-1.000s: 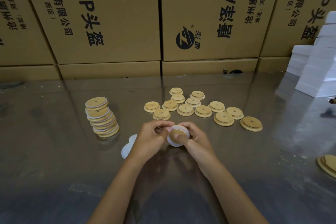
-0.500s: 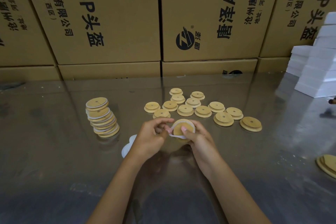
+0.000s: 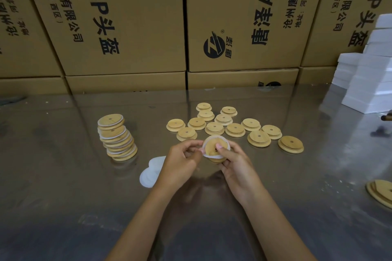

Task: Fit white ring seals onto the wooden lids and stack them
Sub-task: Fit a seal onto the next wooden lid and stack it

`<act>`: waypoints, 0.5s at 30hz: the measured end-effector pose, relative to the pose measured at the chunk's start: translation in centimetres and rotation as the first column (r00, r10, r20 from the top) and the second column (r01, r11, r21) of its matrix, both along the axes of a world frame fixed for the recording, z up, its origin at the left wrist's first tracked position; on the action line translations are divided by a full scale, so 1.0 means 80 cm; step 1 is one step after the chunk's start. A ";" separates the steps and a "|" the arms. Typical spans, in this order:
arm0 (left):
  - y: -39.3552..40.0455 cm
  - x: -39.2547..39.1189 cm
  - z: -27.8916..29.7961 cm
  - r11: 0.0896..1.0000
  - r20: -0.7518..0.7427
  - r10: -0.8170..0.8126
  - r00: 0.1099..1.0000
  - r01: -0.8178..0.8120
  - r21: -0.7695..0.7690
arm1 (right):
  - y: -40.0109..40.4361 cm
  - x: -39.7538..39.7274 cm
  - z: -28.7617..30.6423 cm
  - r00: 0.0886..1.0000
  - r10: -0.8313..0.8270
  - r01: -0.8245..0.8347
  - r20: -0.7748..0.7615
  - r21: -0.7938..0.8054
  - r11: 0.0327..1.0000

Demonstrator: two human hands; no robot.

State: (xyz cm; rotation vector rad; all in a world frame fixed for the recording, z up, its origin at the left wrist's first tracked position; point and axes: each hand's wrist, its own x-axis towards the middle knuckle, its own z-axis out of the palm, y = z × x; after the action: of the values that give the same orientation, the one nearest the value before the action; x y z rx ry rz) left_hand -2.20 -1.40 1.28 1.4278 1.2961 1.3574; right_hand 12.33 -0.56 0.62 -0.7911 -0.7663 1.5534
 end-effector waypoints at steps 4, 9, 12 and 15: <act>-0.002 0.001 0.001 0.998 -0.019 -0.004 1.000 0.003 -0.056 | -0.001 0.000 0.000 1.000 -0.001 0.001 -0.031 -0.009 1.000; -0.003 0.004 0.000 0.993 0.056 0.002 0.998 0.004 -0.117 | -0.003 -0.002 0.005 0.999 0.012 -0.013 -0.052 -0.036 0.999; -0.001 0.001 0.001 0.997 0.039 0.069 0.997 -0.068 -0.032 | -0.007 -0.003 0.007 0.997 0.008 -0.007 0.073 -0.020 1.000; 0.001 -0.003 0.003 0.989 0.070 0.143 0.987 -0.145 0.024 | -0.011 -0.005 0.008 0.983 0.014 -0.020 0.185 0.031 0.999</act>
State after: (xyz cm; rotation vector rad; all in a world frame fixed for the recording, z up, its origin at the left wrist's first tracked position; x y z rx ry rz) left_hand -2.44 -1.29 1.51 1.3165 1.3620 1.5122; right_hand 11.90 -1.41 1.24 -0.9154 -0.9345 1.4927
